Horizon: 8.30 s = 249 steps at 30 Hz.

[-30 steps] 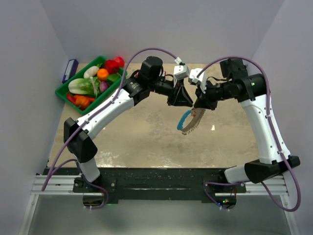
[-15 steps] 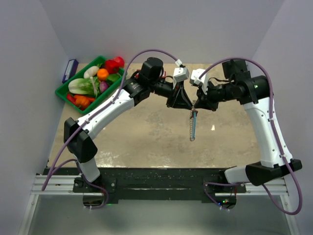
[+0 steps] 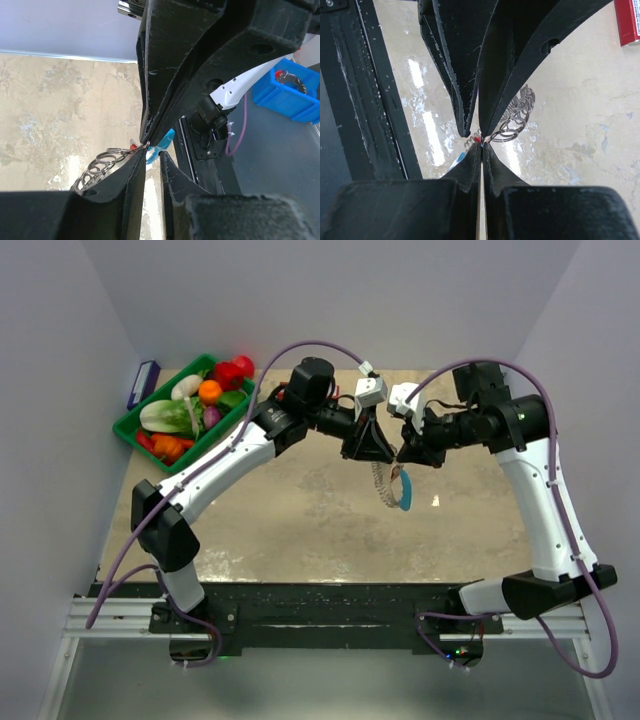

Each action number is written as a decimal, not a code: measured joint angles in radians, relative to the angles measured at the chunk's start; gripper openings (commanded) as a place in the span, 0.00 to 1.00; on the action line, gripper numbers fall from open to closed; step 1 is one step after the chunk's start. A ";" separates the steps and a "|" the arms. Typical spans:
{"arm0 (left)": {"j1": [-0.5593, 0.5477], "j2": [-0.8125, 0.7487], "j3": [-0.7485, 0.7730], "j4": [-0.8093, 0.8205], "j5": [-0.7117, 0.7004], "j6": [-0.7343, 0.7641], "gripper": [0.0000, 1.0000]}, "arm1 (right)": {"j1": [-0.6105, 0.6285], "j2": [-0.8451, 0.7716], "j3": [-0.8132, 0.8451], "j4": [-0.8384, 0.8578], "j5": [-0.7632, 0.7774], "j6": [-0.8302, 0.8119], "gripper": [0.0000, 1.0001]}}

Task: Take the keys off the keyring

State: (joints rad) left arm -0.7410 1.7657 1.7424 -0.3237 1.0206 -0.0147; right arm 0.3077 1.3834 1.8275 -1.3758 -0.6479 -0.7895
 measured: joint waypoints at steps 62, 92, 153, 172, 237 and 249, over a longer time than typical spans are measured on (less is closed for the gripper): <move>-0.013 0.004 -0.019 0.009 -0.005 -0.010 0.21 | 0.000 -0.034 -0.031 0.039 -0.009 0.051 0.00; -0.018 0.040 -0.010 0.003 0.016 -0.018 0.07 | -0.005 -0.023 -0.050 0.018 -0.008 0.029 0.00; -0.009 0.058 0.001 -0.016 0.039 -0.056 0.00 | -0.005 -0.037 -0.116 0.087 -0.023 0.026 0.00; -0.023 0.058 0.001 0.027 0.093 -0.079 0.00 | 0.024 -0.111 -0.139 0.131 0.000 0.033 0.57; 0.060 -0.023 -0.097 0.411 0.183 -0.407 0.00 | -0.126 -0.408 -0.595 0.730 -0.344 0.403 0.00; 0.057 -0.023 -0.093 0.340 0.159 -0.363 0.00 | -0.118 -0.423 -0.577 0.660 -0.273 0.343 0.00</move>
State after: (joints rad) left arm -0.6838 1.7424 1.6497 0.0162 1.1797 -0.3779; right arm 0.1898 0.9600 1.2503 -0.7155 -0.9211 -0.4469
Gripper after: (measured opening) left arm 0.020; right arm 0.038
